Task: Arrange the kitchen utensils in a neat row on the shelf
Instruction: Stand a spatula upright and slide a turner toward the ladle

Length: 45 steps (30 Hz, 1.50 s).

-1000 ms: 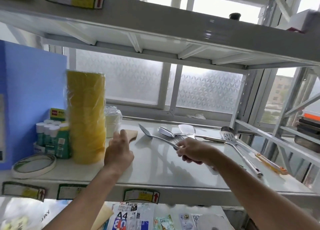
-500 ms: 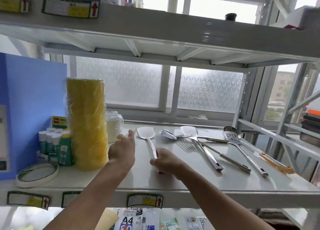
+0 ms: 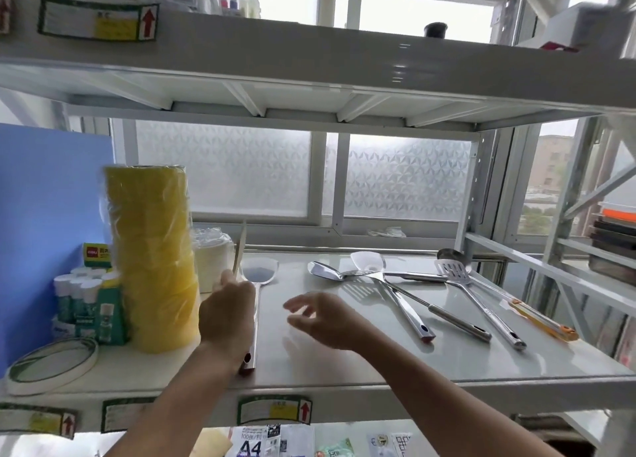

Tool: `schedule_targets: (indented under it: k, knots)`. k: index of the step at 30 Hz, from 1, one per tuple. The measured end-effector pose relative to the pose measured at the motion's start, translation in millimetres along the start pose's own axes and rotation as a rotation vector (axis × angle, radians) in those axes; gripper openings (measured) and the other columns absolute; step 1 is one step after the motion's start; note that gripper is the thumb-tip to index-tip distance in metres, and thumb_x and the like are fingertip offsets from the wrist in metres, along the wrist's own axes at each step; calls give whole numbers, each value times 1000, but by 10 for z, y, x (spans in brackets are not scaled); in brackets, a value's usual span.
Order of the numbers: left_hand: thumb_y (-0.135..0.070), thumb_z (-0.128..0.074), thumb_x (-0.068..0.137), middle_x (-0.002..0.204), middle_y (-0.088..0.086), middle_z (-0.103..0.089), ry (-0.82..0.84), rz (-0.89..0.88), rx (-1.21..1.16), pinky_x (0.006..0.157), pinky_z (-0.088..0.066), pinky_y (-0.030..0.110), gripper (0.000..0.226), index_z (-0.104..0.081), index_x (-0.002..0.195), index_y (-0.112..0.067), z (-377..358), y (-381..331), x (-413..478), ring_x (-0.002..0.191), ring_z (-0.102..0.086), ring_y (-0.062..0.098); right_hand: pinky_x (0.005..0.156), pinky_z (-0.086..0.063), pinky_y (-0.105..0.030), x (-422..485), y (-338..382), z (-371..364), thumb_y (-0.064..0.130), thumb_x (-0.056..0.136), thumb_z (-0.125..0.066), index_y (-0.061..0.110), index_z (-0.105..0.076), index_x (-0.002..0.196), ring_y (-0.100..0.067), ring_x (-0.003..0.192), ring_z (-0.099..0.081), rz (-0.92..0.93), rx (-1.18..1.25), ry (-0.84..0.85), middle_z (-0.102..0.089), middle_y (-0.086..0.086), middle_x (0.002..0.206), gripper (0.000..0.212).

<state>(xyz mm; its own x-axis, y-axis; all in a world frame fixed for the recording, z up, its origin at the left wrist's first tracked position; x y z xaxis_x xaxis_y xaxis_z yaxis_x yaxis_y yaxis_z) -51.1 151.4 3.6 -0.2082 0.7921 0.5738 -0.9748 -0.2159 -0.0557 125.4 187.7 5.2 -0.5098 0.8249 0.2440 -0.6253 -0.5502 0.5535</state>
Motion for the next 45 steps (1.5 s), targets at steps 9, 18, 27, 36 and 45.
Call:
schedule_targets:
  k: [9, 18, 27, 36, 45]
  knots:
    - [-3, -56, 90, 107, 6, -72, 17, -106, -687, 83, -56, 36, 30, -75, 112, -11, -195, -421, 246, 96, -70, 29, 92, -51, -42, -433, -1276, 1164, 27, 82, -57, 23, -66, 117, -32, 107, -63, -502, -525, -401, -68, -10, 113, 36]
    - [0, -53, 92, 102, 4, -68, -59, -167, -660, 78, -56, 40, 32, -74, 113, -11, -337, -582, 155, 89, -67, 28, 77, -49, -27, -675, -1518, 1216, 16, 85, -66, 18, -75, 100, -15, 82, -65, -430, -370, -387, -74, -1, 90, 17]
    - [2, -51, 90, 111, -3, -63, -67, -222, -525, 69, -56, 41, 38, -70, 118, -15, -288, -648, 64, 86, -68, 30, 87, -49, -34, -882, -1729, 1711, 9, 88, -62, 9, -67, 122, -35, 103, -65, -594, -325, -560, -72, -17, 109, 34]
    - [3, -46, 89, 114, -2, -60, -46, -236, -427, 66, -56, 44, 43, -68, 120, -16, -219, -660, 15, 81, -71, 34, 100, -43, -37, -1059, -1979, 1797, -3, 85, -54, 9, -56, 132, -34, 124, -55, -764, -392, -438, -62, -18, 132, 49]
    - [5, -47, 88, 117, -3, -60, -57, -219, -432, 70, -59, 39, 45, -67, 124, -15, -220, -661, -6, 82, -73, 30, 93, -51, -44, -800, -1800, 1586, 19, 84, -56, 19, -61, 127, -36, 113, -58, -654, -629, -461, -64, -14, 122, 43]
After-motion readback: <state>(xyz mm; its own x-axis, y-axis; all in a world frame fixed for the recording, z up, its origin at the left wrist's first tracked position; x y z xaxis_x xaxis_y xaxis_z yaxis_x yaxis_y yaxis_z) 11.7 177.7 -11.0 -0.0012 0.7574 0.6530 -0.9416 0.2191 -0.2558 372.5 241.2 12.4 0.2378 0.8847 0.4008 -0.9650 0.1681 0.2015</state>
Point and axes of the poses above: each hand's wrist, its own x-axis towards the middle knuckle, its own z-axis out of the back of the hand, y = z × x, the point moved 1 cm from there along x, towards the middle knuckle
